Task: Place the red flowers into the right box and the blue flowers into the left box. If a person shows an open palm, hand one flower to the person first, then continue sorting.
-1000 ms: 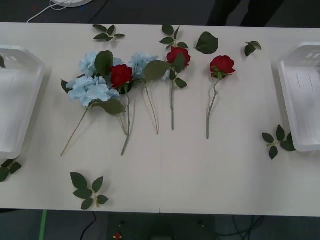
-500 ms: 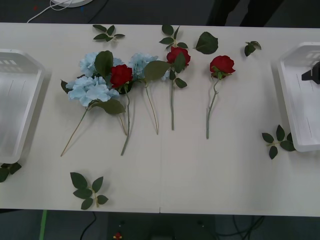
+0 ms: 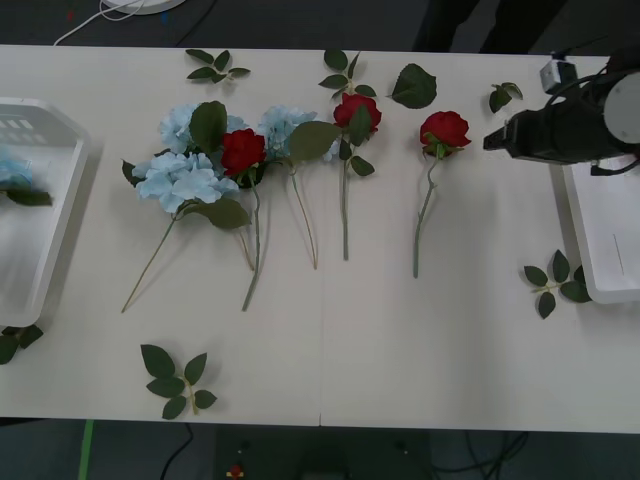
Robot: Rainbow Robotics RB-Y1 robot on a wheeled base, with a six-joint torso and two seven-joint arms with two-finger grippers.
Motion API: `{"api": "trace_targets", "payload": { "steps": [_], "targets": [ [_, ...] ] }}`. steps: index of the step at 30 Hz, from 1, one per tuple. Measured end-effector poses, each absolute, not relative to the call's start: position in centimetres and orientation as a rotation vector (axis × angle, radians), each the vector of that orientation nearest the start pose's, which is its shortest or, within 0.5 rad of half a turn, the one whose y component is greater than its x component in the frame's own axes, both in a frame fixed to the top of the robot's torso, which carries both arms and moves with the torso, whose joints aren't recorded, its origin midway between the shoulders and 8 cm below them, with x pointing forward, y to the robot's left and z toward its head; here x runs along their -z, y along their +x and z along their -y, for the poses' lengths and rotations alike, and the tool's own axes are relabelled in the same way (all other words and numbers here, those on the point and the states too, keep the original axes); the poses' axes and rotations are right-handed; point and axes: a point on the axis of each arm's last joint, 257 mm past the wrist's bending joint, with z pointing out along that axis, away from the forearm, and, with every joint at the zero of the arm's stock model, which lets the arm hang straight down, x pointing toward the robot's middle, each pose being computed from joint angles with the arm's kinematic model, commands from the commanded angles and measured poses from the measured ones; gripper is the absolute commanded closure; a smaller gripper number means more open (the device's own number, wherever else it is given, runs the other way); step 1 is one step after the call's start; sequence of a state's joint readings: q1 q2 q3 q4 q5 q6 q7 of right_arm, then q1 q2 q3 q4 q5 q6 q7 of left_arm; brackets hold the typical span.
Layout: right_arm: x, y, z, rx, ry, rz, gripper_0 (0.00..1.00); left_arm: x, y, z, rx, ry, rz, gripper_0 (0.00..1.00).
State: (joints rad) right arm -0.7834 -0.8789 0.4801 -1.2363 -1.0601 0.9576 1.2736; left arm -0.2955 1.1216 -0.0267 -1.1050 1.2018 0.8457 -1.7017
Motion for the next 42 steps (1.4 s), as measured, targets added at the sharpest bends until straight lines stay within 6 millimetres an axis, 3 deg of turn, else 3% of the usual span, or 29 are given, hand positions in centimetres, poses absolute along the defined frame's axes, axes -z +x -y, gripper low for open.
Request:
{"api": "trace_targets", "payload": {
  "steps": [7, 13, 20, 23, 31, 37, 42],
  "targets": [
    [21.0, 62.2, 21.9, -0.276, -0.110, -2.403, 0.00, 20.8, 50.6, -58.9, -0.012, -0.277, -2.330, 0.00],
    [22.7, 63.4, 18.9, -0.214, 0.026, -2.423, 0.00, 19.3, 51.9, -56.1, 0.107, -0.275, -2.285, 0.00],
    [24.3, 64.9, 19.2, -0.110, 0.140, -2.429, 0.00, 15.5, 53.6, -50.7, 0.276, -0.201, -2.300, 0.00],
    [25.1, 65.0, 19.7, -0.086, 0.220, -2.430, 0.00, 12.8, 54.3, -48.4, 0.299, -0.121, -2.337, 0.00],
    [26.4, 65.1, 20.7, -0.013, 0.228, -2.433, 0.00, 7.2, 53.6, -43.1, 0.161, 0.200, -2.452, 0.00],
    [27.2, 65.2, 20.5, 0.004, 0.213, -2.424, 0.00, 7.3, 50.8, -38.6, 0.023, 0.482, -2.520, 0.00],
    [27.5, 65.2, 20.1, 0.007, 0.201, -2.424, 0.00, 10.3, 48.3, -34.9, 0.005, 0.669, -2.604, 0.00]
  ]
}}
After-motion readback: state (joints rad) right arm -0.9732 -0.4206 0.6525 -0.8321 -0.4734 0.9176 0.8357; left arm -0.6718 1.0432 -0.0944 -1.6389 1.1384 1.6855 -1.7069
